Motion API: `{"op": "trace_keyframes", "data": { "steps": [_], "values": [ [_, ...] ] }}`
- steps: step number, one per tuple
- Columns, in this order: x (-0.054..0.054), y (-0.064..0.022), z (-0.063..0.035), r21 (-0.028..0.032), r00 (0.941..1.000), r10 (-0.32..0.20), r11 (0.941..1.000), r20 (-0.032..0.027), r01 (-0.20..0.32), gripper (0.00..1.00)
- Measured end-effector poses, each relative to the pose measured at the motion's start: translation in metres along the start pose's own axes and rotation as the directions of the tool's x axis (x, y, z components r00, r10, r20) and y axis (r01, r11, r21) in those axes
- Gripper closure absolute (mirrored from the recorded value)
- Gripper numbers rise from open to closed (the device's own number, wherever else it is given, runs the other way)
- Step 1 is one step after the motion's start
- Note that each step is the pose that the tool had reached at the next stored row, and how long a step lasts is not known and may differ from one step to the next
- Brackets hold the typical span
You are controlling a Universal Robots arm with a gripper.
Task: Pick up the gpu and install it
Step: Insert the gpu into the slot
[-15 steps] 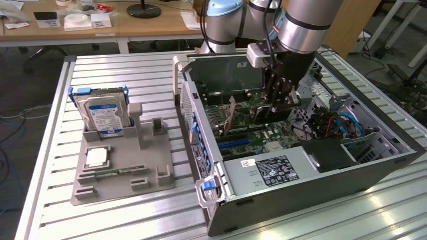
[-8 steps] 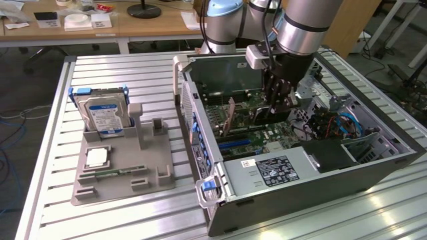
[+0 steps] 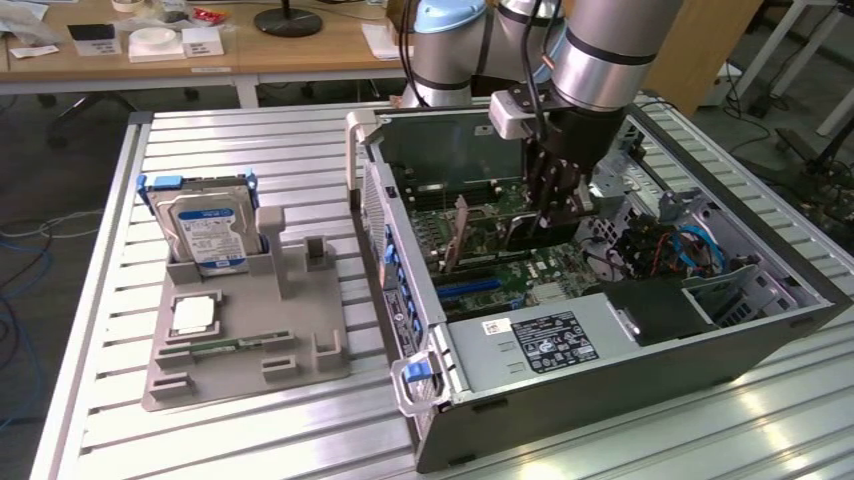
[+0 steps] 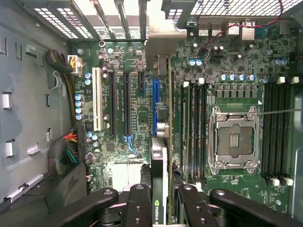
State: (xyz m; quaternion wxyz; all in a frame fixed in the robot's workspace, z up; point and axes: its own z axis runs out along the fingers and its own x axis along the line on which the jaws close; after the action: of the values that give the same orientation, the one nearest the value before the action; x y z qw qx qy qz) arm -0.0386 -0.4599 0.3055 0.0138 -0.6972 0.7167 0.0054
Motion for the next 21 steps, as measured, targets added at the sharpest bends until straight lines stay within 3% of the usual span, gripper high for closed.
{"op": "trace_keyframes", "data": {
  "steps": [21],
  "values": [
    [0.0001,0.0007,0.0051,0.0001,1.0000,0.000,1.0000,0.0001,0.000,0.74]
  ]
}}
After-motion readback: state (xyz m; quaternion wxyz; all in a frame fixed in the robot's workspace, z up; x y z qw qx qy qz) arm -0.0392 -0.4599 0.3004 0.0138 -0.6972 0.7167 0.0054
